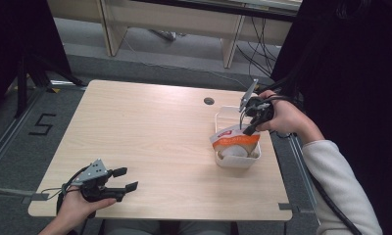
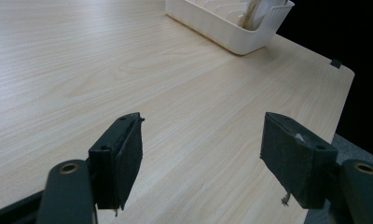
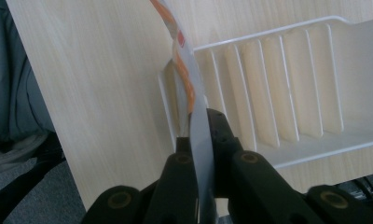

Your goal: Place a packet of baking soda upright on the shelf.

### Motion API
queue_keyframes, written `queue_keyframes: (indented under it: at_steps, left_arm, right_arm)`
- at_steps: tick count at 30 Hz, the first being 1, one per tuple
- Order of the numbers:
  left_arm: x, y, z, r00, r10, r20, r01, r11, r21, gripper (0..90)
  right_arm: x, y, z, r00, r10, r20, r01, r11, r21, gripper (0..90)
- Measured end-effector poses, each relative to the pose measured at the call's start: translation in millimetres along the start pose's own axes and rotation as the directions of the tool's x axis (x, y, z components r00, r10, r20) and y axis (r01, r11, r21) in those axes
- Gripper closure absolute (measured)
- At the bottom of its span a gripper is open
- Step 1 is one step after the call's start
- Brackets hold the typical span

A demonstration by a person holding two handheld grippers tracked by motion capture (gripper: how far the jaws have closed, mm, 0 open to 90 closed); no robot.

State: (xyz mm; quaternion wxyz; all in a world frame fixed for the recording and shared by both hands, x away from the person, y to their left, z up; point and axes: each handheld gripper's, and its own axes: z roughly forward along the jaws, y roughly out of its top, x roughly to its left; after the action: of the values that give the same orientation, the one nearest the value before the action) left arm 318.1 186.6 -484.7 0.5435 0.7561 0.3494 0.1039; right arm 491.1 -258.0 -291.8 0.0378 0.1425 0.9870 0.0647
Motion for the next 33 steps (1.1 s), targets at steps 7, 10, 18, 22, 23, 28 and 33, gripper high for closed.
queue_keyframes:
  at_steps: [7, 10, 18, 22, 23, 28, 33]
  left_arm:
    - [0.0, 0.0, 0.1, 1.0000, 0.000, 0.000, 0.000, 1.0000, 0.001, 28.6]
    - [-0.1, 0.0, 0.3, 1.0000, -0.001, -0.001, 0.001, 1.0000, 0.000, 28.7]
    - [-1.5, -0.5, 0.6, 0.9997, -0.023, -0.007, 0.023, 0.9997, 0.001, 28.6]
    - [-1.5, -0.5, 0.7, 0.9997, -0.025, -0.007, 0.025, 0.9997, -0.001, 28.7]
    - [-1.5, -0.5, 0.7, 0.9997, -0.025, -0.008, 0.025, 0.9997, -0.001, 28.7]
    - [-1.6, -0.4, 0.6, 0.9997, -0.023, -0.008, 0.023, 0.9997, 0.000, 28.7]
    - [-1.6, -0.4, 0.6, 0.9997, -0.024, -0.008, 0.024, 0.9997, -0.001, 28.6]
  right_arm:
    - [-1.4, -2.3, 6.3, 0.9999, -0.010, -0.003, 0.010, 0.9999, 0.005, 90.0]
    - [-1.2, -3.4, 9.0, 1.0000, -0.004, 0.001, 0.004, 0.9999, 0.012, 90.0]
    - [-2.8, -8.9, 17.3, 1.0000, 0.004, 0.004, -0.004, 0.9994, 0.033, 90.0]
    - [-2.2, -11.7, 21.2, 0.9995, 0.028, 0.013, -0.029, 0.9985, 0.047, 90.0]
    - [-3.2, -12.3, 22.0, 0.9998, 0.019, 0.007, -0.019, 0.9988, 0.046, 90.0]
    - [-3.9, -14.5, 24.0, 0.9998, 0.020, 0.009, -0.020, 0.9985, 0.051, 90.0]
    - [-4.0, -16.2, 24.7, 0.9990, 0.042, 0.017, -0.043, 0.9977, 0.053, 90.0]
